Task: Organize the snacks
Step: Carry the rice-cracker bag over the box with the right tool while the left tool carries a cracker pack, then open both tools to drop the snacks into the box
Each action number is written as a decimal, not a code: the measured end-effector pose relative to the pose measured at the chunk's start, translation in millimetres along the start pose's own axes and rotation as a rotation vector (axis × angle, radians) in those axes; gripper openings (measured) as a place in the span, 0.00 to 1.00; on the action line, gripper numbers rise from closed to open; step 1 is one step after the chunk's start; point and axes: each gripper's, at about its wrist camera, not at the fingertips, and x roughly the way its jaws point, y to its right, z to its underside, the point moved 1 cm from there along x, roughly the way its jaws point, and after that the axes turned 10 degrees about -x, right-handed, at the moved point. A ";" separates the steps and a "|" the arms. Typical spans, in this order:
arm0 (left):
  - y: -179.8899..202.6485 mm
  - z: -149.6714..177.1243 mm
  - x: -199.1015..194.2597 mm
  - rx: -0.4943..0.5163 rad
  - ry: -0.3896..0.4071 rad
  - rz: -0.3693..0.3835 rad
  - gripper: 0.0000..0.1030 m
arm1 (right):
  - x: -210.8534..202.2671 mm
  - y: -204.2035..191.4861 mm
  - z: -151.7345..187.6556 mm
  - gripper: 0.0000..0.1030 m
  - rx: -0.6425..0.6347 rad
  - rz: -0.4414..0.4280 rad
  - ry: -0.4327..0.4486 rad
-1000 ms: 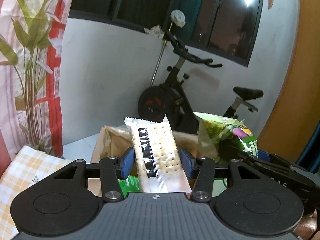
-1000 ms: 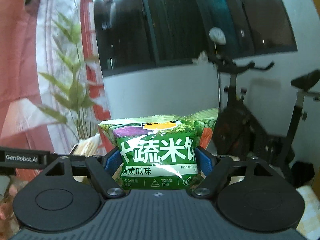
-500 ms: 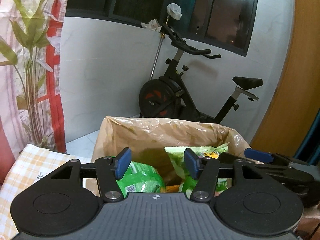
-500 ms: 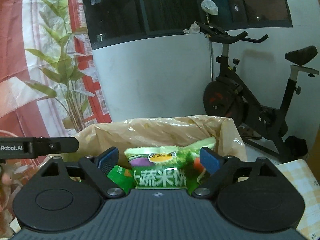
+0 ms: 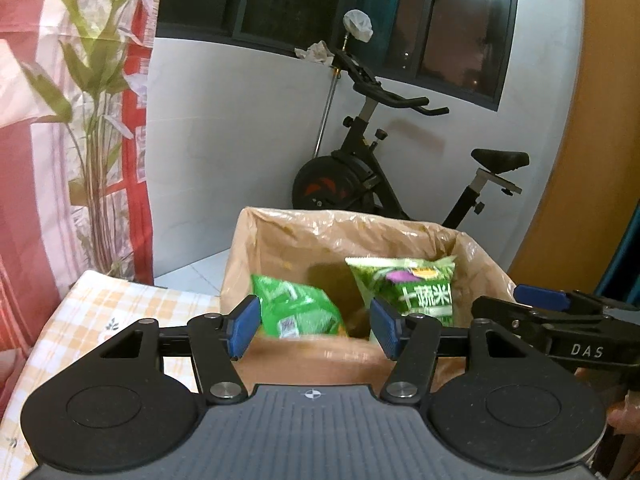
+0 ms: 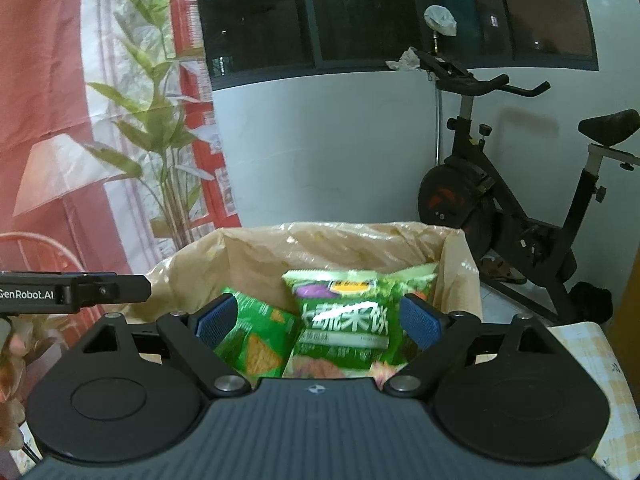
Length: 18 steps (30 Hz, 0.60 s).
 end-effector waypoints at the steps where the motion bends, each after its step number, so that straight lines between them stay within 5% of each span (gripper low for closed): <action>1: -0.9 3.0 -3.7 0.000 -0.001 -0.006 0.61 | -3.8 -1.1 2.5 0.88 -0.002 -0.002 -0.001; 12: -14.4 55.4 -43.3 -0.018 -0.026 -0.033 0.63 | -47.3 -16.8 36.6 0.89 -0.029 0.018 0.017; 18: -18.0 92.8 -27.8 -0.015 -0.125 -0.021 0.63 | -60.3 -32.8 62.4 0.89 -0.094 0.016 0.019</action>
